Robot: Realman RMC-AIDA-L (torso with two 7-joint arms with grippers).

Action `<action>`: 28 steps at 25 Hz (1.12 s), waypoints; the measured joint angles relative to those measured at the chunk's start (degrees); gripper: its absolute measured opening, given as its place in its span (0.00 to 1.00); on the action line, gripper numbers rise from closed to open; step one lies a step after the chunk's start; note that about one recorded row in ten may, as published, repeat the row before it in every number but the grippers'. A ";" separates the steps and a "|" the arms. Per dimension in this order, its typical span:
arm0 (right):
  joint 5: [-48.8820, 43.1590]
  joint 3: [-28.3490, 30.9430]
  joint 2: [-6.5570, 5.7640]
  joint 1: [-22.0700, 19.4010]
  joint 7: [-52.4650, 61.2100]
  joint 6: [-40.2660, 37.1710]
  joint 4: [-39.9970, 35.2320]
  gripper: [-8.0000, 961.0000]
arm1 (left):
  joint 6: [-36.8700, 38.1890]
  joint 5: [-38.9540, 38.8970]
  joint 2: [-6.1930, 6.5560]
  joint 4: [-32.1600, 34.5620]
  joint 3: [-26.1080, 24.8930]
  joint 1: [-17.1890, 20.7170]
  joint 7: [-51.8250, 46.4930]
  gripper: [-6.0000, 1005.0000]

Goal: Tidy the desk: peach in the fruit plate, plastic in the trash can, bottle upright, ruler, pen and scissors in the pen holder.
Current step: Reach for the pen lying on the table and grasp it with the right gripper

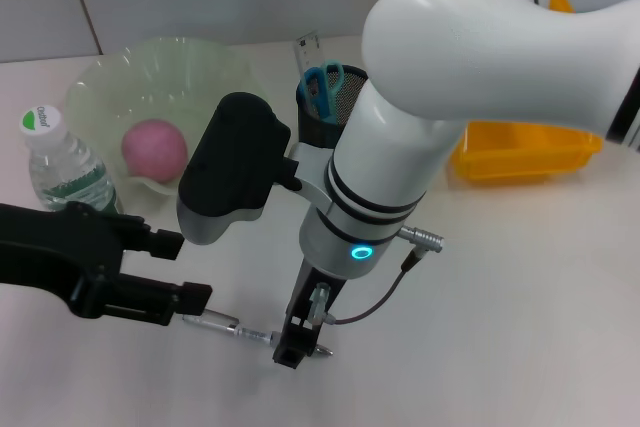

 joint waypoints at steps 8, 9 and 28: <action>0.01 -0.11 0.00 -0.25 0.00 -0.38 -0.12 0.53 | 2.63 0.21 0.38 -0.07 -5.18 1.37 2.20 0.78; 0.01 -0.17 0.02 -0.22 0.00 -0.39 -0.13 0.53 | 2.73 0.22 0.54 -0.07 -5.74 1.62 2.35 0.78; 0.01 -0.47 0.01 -0.30 -0.51 0.26 2.01 0.53 | 4.41 0.55 4.36 -0.01 -9.83 3.21 2.37 0.78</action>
